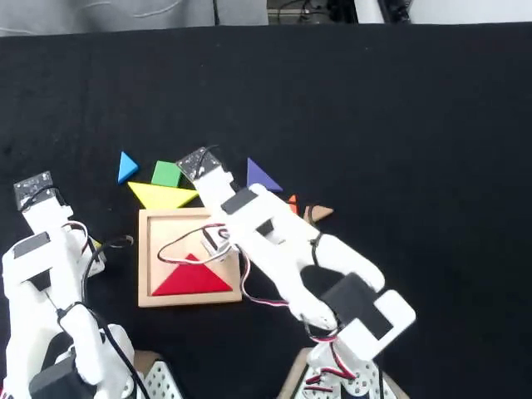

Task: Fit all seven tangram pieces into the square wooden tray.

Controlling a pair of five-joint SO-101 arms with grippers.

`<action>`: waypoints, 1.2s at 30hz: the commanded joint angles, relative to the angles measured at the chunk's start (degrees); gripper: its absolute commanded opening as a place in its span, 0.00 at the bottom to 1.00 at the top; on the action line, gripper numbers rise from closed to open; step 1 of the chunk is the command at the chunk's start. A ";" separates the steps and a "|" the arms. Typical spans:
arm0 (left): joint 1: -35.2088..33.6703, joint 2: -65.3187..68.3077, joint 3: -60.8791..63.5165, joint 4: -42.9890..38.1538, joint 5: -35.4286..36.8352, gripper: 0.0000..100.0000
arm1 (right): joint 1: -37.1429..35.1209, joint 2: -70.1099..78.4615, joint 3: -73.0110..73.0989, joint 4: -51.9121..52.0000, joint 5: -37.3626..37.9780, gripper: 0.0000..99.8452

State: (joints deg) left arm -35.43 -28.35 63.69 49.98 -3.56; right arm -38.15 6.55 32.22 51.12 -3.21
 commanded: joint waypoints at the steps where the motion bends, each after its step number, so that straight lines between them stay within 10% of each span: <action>1: 0.66 -1.32 -0.04 -0.70 0.70 0.15 | 0.79 -0.22 -2.77 -0.35 -0.44 0.01; 17: 0.84 -1.32 0.04 -0.88 0.70 0.15 | 20.66 -7.87 5.23 -0.26 0.35 0.01; 36: 0.84 -1.32 -0.04 -0.97 0.70 0.15 | 25.32 -8.13 6.99 -2.37 -3.43 0.01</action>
State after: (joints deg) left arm -35.25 -28.35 63.69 49.98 -3.56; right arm -14.51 0.66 39.34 49.80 -5.76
